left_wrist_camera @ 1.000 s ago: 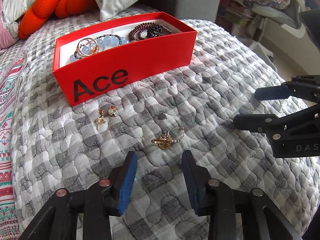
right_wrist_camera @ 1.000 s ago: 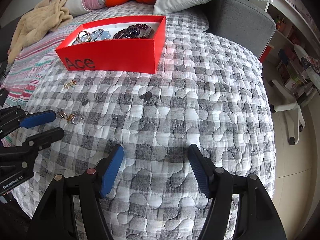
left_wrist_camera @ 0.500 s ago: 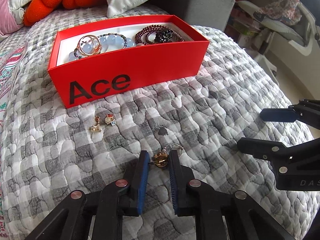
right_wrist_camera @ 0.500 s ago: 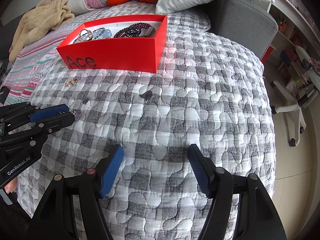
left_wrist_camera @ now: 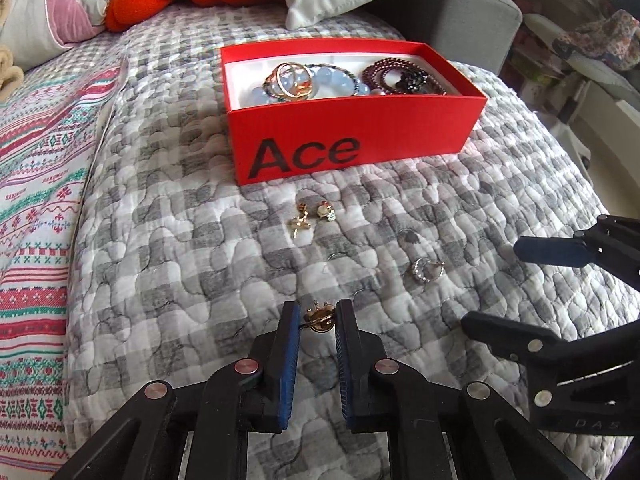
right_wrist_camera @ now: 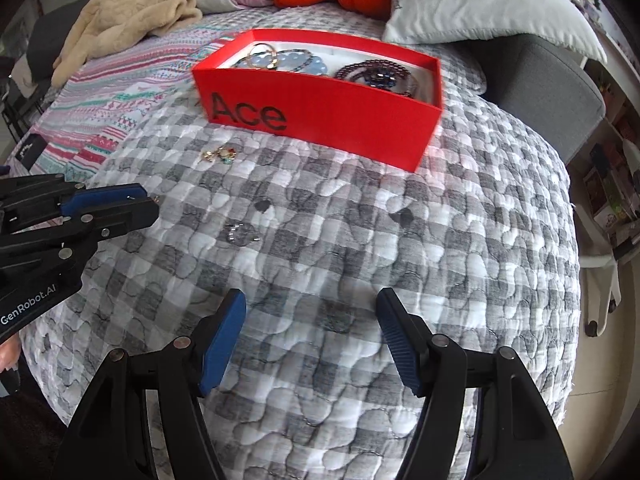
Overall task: Organize jewelry
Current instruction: 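Hold the gold ring in the left gripper while the right gripper grasps the silver ring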
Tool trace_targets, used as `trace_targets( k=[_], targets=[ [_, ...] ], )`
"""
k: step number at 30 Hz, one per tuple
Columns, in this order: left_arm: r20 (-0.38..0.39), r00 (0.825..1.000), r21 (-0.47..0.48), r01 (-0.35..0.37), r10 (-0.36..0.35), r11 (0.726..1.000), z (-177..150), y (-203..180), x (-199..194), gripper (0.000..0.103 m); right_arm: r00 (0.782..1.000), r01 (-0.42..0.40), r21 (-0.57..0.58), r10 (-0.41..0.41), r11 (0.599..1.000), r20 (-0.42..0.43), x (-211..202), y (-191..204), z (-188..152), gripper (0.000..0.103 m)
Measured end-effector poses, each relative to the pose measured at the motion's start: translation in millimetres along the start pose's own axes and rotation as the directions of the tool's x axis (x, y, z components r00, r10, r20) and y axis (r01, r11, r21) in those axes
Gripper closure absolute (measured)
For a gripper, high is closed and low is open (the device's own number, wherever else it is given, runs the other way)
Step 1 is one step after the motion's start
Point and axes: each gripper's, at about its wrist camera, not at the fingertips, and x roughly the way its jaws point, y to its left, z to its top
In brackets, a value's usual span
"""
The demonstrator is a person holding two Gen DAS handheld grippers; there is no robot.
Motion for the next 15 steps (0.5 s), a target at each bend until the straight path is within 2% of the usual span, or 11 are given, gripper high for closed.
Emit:
trace_targets(
  k=[3, 8, 14, 15],
  targets=[
    [-0.008, 1.000, -0.011, -0.010, 0.010, 1.000, -2.0, 7.2, -2.7, 0.091, 1.000, 0.011, -0.025, -0.011, 1.000, 0.006, 4.9, 11.3, 5.7, 0.033],
    [-0.017, 1.000, -0.043, -0.020, 0.019, 0.999, -4.9, 17.8, -6.7, 0.091, 1.000, -0.008, 0.017, 0.008, 1.000, 0.002, 10.1, 11.2, 16.6, 0.039],
    [-0.009, 1.000, -0.067, -0.015, 0.014, 0.998, -4.0, 23.9, -12.5, 0.091, 1.000, -0.002, -0.004, 0.002, 1.000, 0.022, 13.5, 21.9, 22.8, 0.057],
    [-0.008, 1.000, -0.069, -0.014, 0.013, 0.997, -3.8, 24.4, -12.9, 0.091, 1.000, -0.010, -0.008, 0.010, 1.000, 0.024, 15.1, 24.5, 25.6, 0.065]
  ],
)
